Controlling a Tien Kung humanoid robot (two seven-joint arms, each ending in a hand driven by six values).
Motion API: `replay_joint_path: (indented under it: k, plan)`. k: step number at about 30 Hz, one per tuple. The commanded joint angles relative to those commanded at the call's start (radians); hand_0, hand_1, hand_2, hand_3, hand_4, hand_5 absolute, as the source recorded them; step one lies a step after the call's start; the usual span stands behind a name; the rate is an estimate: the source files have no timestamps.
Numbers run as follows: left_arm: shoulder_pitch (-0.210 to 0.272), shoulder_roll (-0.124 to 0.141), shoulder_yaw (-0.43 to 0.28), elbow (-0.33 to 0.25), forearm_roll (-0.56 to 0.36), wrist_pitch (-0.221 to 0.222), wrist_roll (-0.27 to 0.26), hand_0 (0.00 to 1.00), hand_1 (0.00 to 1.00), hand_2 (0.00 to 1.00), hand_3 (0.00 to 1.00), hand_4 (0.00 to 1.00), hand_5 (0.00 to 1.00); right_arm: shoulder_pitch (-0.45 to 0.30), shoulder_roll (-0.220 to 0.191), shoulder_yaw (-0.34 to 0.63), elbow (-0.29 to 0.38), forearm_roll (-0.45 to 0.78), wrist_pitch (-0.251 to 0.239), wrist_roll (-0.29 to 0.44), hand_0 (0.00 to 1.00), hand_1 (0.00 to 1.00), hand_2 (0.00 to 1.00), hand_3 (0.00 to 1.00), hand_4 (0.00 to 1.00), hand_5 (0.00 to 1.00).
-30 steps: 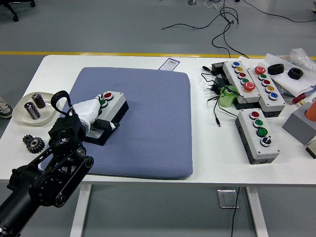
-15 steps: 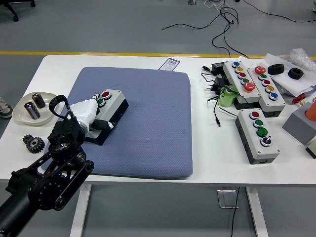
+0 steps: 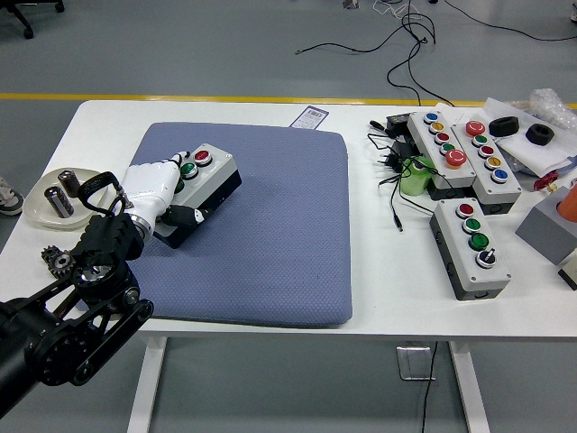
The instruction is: Pick up the button,place it on the desk,press the button,press the button
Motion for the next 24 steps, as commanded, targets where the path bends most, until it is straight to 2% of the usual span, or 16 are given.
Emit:
replay_joint_path:
  k: [3,4,8,11,15,19,22,23,24]
  plan:
    - [-0.022,0.045,0.051,-0.007,0.000,0.029,-0.098,0.076,0.023,0.079,0.431,0.839,0.169,0.001,0.000,-0.001,0.000,0.001,0.000,-0.001,0.535,0.649,0.703,0.618,0.299,0.126]
    - [-0.031,0.062,0.072,-0.010,0.000,0.046,-0.138,0.077,0.021,0.070,0.433,0.825,0.198,0.001,0.000,-0.001,0.000,0.002,0.000,-0.001,0.536,0.648,0.702,0.618,0.298,0.125]
    - [-0.066,0.118,0.145,-0.020,0.000,0.119,-0.295,0.077,0.021,0.070,0.433,0.825,0.198,0.002,0.001,0.002,0.000,-0.001,0.000,-0.003,0.536,0.648,0.702,0.618,0.298,0.125]
    - [-0.094,0.148,0.200,-0.012,0.000,0.210,-0.424,0.080,0.018,0.072,0.444,0.789,0.188,0.001,0.000,0.002,0.000,-0.002,0.000,-0.004,0.538,0.648,0.701,0.617,0.299,0.122]
    - [-0.126,0.168,0.272,0.014,-0.020,0.317,-0.579,0.080,0.018,0.072,0.444,0.789,0.188,0.002,0.001,0.003,0.000,-0.005,0.000,-0.006,0.538,0.648,0.701,0.617,0.299,0.122]
    - [-0.160,0.183,0.355,0.057,-0.059,0.348,-0.649,0.084,0.017,0.066,0.441,0.788,0.200,0.002,0.000,0.001,0.000,-0.005,0.000,-0.007,0.538,0.647,0.700,0.618,0.298,0.122]
    - [-0.197,0.187,0.427,0.102,-0.067,0.376,-0.659,0.084,0.017,0.066,0.441,0.788,0.200,0.002,0.000,-0.001,0.000,-0.005,0.000,-0.008,0.538,0.647,0.700,0.618,0.298,0.122]
    - [-0.207,0.186,0.444,0.114,-0.067,0.372,-0.658,0.084,0.016,0.072,0.470,0.709,0.166,0.003,0.000,-0.003,0.000,-0.004,0.000,-0.008,0.544,0.647,0.699,0.618,0.298,0.121]
    - [-0.214,0.185,0.453,0.122,-0.066,0.367,-0.656,0.084,0.016,0.072,0.470,0.709,0.166,0.003,0.000,-0.004,0.000,-0.004,0.000,-0.008,0.544,0.647,0.699,0.618,0.298,0.121]
